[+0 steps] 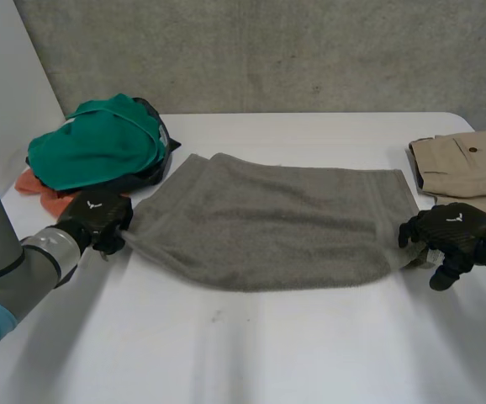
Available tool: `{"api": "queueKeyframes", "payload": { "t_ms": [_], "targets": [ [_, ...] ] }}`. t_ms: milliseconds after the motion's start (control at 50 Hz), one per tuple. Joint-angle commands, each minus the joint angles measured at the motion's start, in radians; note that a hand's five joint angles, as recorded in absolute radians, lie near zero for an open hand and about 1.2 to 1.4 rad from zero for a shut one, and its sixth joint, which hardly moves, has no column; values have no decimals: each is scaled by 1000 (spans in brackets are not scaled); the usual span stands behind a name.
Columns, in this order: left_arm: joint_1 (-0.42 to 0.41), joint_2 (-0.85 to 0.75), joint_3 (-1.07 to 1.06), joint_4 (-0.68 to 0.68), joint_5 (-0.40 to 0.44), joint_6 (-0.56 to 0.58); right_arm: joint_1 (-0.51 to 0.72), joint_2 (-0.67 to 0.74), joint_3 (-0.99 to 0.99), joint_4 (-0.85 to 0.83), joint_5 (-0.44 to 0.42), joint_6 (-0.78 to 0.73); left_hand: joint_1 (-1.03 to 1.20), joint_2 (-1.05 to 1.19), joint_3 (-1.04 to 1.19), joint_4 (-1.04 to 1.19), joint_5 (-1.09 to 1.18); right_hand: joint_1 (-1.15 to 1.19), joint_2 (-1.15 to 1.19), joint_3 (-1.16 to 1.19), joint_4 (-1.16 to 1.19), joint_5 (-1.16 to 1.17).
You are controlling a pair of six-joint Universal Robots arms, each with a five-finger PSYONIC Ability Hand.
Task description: Fold the laundry.
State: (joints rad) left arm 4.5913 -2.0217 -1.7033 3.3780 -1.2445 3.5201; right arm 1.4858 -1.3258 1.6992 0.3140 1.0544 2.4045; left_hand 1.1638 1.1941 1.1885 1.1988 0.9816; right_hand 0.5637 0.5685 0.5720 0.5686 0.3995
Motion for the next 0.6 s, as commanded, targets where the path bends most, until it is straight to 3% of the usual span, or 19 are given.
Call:
{"api": "queueKeyframes", "payload": {
  "t_ms": [20, 180, 360, 600],
  "targets": [
    [-8, 38, -29, -5, -3, -24, -7, -50, 4, 197, 38, -131, 232, 202, 208, 197, 240, 122, 117, 113, 117, 111],
    [-6, 35, -36, -6, -1, -33, 16, 42, -18, 156, 47, -191, 232, 202, 208, 197, 240, 172, 167, 163, 167, 161],
    [-2, 54, -35, -5, 0, -49, 80, 246, -174, -61, 48, -65, 232, 202, 208, 197, 240, 43, 38, 34, 38, 32],
    [-8, 52, -27, -2, -1, -50, 149, 358, -338, -179, 48, -8, 232, 202, 208, 197, 240, 40, 35, 31, 35, 29]
  ]
}}
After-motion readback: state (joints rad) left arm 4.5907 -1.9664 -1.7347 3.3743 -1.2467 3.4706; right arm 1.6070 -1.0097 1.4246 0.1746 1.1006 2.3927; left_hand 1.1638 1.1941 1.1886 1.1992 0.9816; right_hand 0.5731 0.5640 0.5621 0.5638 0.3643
